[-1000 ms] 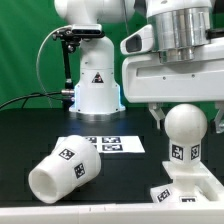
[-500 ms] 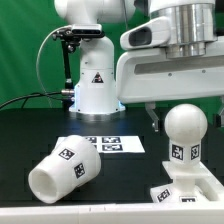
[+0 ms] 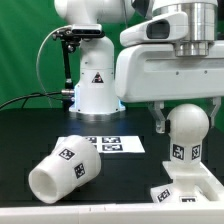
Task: Assemble lamp
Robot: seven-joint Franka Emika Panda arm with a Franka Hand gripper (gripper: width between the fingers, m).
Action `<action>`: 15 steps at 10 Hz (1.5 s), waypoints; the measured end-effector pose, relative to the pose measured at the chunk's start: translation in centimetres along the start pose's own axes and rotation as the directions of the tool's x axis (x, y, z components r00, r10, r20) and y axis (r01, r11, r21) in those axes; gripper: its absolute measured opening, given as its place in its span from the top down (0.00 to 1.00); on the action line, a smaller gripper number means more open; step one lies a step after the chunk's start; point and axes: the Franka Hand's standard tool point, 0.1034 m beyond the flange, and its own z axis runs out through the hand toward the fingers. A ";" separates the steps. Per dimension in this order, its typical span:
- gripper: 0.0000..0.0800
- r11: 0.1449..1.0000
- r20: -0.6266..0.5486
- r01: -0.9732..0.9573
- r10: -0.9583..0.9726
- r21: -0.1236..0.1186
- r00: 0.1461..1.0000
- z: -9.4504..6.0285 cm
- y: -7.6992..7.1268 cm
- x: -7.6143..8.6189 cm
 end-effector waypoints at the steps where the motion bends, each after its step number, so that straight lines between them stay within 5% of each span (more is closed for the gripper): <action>1: 0.29 1.000 0.000 -0.017 0.017 0.000 1.000 0.0 0.0 0.0; 3: 0.29 0.986 0.000 -0.166 0.166 0.001 0.986 0.0 0.1 0.0; 6: 0.29 0.812 0.011 -0.584 0.584 -0.011 0.812 0.0 0.4 -0.3; 9: 0.28 0.503 0.033 -0.864 0.864 -0.006 0.503 0.3 0.0 -0.3; 11: 0.28 0.181 0.062 -0.983 0.982 -0.004 0.180 0.3 0.0 -0.1; 12: 0.28 0.128 0.077 -0.992 0.989 -0.004 0.127 0.3 0.1 -0.1; 14: 0.27 0.164 0.077 -0.986 0.984 -0.001 0.163 0.4 0.0 -0.2; 15: 0.16 0.213 0.074 -0.977 0.974 0.002 0.213 0.4 0.1 -0.2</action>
Offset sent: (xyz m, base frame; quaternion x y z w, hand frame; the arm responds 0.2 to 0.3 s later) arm -0.0058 -0.0010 -0.0033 -0.0443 0.0069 0.3320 0.9422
